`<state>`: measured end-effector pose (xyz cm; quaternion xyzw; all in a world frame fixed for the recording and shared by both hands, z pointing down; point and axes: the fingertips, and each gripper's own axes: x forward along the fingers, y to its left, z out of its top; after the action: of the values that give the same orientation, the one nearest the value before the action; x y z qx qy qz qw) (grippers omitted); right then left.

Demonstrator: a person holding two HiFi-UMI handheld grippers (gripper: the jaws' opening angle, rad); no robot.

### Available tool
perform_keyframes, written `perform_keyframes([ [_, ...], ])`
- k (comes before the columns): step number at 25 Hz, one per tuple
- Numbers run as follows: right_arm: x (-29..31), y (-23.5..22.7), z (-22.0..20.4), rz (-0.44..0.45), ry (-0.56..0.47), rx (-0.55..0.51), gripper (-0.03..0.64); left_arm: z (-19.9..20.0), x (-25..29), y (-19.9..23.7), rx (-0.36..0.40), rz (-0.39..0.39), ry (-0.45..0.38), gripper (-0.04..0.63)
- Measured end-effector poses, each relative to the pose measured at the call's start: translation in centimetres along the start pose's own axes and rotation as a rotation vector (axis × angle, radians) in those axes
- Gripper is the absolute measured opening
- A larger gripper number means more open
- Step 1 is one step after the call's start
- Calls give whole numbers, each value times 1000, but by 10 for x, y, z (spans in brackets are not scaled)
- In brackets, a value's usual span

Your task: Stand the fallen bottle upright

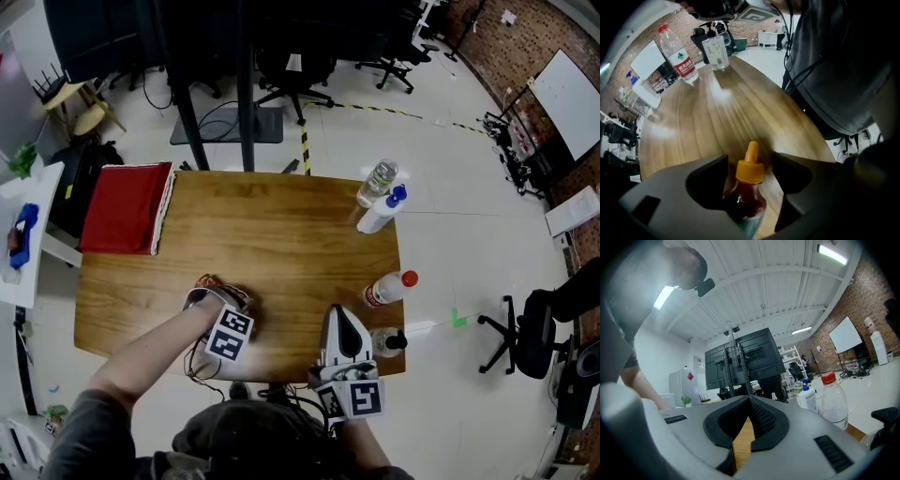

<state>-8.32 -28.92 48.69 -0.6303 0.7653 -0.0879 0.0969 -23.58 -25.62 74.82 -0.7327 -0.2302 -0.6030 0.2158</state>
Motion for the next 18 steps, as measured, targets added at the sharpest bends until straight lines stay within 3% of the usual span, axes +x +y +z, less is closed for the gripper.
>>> perform_keyframes([
  [11,-5,-12,3,-24,-21,16,11,4,2,-1,-31,-82,36,316],
  [18,-5,-6,-6,-2,14,18,11,6,6,-6,29,-84,87,282],
])
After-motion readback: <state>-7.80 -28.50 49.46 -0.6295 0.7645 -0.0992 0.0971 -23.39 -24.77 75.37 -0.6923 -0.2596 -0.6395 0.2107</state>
